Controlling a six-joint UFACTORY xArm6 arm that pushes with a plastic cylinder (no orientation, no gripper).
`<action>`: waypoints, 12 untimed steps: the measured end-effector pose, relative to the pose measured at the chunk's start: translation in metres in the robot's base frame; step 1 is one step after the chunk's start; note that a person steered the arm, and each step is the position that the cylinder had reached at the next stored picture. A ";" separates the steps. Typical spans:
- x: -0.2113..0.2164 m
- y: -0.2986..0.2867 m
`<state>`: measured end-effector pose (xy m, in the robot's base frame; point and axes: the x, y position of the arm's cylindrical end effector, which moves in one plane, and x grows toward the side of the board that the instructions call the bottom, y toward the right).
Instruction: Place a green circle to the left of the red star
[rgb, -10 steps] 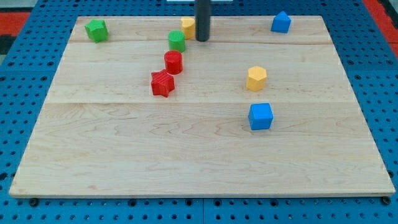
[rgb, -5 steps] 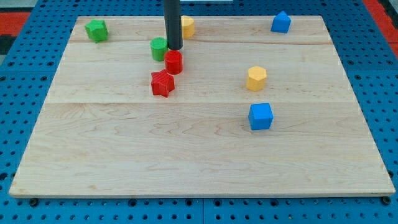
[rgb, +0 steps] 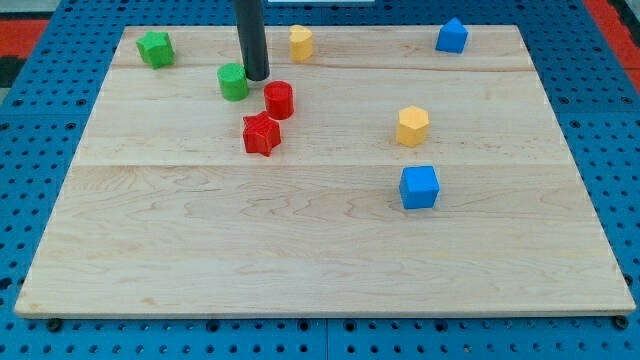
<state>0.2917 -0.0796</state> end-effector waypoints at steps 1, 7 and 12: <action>-0.008 0.006; -0.034 -0.051; -0.007 -0.029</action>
<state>0.2848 -0.1084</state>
